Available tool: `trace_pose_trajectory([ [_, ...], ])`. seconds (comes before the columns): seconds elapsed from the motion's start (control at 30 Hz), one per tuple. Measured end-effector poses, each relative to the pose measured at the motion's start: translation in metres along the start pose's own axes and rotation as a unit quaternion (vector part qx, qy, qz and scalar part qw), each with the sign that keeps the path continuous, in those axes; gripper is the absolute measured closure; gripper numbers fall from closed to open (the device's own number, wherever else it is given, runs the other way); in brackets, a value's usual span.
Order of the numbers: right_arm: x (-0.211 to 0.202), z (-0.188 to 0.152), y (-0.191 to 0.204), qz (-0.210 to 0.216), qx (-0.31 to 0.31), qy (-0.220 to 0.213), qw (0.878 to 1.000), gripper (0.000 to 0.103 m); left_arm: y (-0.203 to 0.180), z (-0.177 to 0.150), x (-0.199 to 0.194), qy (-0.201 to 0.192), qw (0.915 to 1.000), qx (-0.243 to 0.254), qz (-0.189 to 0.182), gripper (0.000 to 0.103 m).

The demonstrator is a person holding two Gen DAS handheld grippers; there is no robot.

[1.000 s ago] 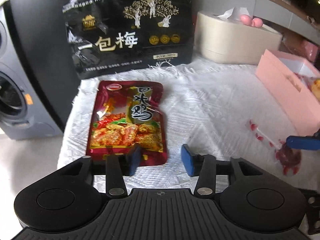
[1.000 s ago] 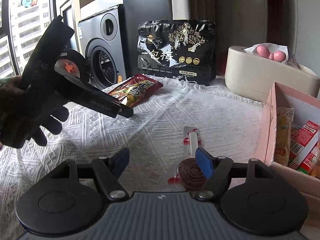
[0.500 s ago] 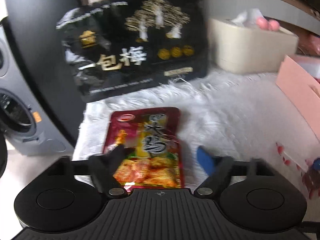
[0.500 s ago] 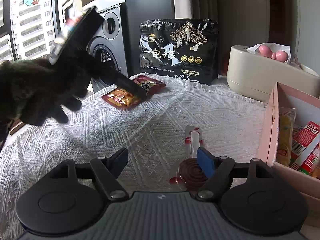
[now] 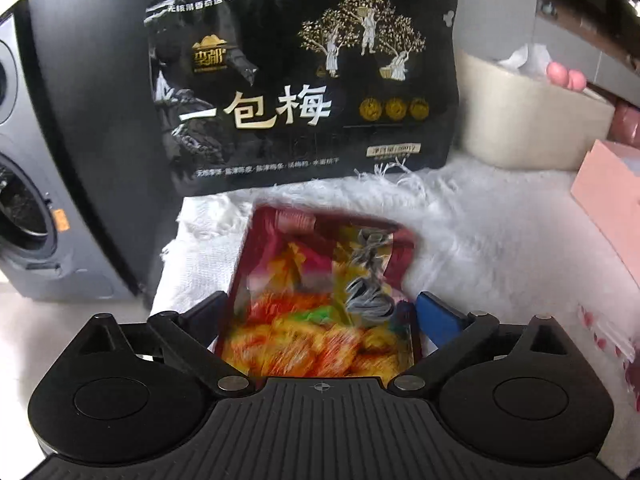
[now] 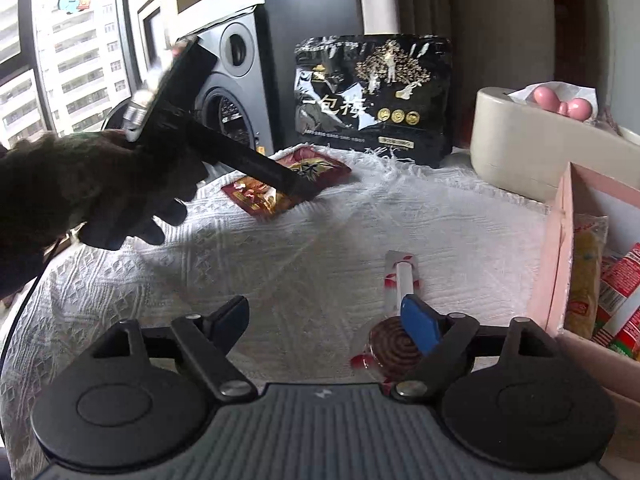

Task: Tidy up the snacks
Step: 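Grasp the red chicken packet with the left tool while right grasps the candy, then carry the chicken packet and candy over the pink box with both tools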

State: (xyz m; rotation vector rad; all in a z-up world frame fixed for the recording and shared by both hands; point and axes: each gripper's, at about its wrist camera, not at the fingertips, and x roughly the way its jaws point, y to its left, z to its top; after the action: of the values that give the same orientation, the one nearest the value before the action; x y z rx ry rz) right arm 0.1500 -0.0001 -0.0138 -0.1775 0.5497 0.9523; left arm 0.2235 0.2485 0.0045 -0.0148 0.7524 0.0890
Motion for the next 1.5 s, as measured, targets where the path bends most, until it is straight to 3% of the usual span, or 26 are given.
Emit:
trace_pose_trajectory([
  [0.23,0.000,0.006,0.007,-0.001,-0.035,0.035,0.999,0.017,0.002,0.003,-0.002,0.013,0.9996,0.007,-0.023,0.004],
  [0.37,-0.026,-0.001,0.000,-0.022,0.038,0.011,0.999,0.019,0.004,-0.003,-0.011,-0.003,0.9991,0.013,-0.040,0.011],
  [0.4,-0.032,-0.004,-0.001,-0.040,0.046,0.007,0.998,0.019,0.006,-0.004,-0.016,-0.008,0.9988,0.006,-0.047,0.016],
  [0.47,-0.037,-0.008,0.000,-0.080,0.058,0.004,0.995,0.019,0.009,-0.004,-0.024,-0.014,0.9983,-0.018,-0.053,0.018],
  [0.67,-0.013,-0.001,-0.007,-0.147,0.124,0.020,0.981,0.019,0.013,-0.015,-0.049,-0.029,0.9970,-0.043,-0.058,0.019],
  [0.73,0.001,0.003,-0.011,-0.147,0.150,0.026,0.977,0.019,0.014,-0.019,-0.062,-0.033,0.9964,-0.047,-0.061,0.019],
  [0.83,0.014,0.005,-0.009,-0.164,0.144,0.032,0.975,0.029,0.013,-0.026,-0.082,-0.031,0.9964,-0.054,-0.057,0.019],
  [0.87,0.015,0.005,-0.006,-0.170,0.136,0.036,0.975,0.037,0.011,-0.028,-0.088,-0.028,0.9965,-0.057,-0.054,0.019],
  [0.9,0.014,0.006,-0.004,-0.164,0.127,0.038,0.977,0.051,0.008,-0.031,-0.094,-0.026,0.9966,-0.059,-0.051,0.019],
  [1.17,-0.017,0.003,0.007,-0.064,0.108,0.036,0.991,0.051,-0.050,-0.076,-0.148,-0.018,0.9943,-0.083,-0.065,0.018],
  [1.37,-0.071,-0.010,-0.002,-0.066,0.081,0.016,0.994,0.051,-0.113,-0.104,-0.173,0.008,0.9899,-0.109,-0.091,0.018],
  [1.5,-0.109,-0.029,-0.009,-0.087,0.069,0.012,0.994,0.051,-0.172,-0.111,-0.179,0.038,0.9886,-0.060,-0.133,0.018],
])
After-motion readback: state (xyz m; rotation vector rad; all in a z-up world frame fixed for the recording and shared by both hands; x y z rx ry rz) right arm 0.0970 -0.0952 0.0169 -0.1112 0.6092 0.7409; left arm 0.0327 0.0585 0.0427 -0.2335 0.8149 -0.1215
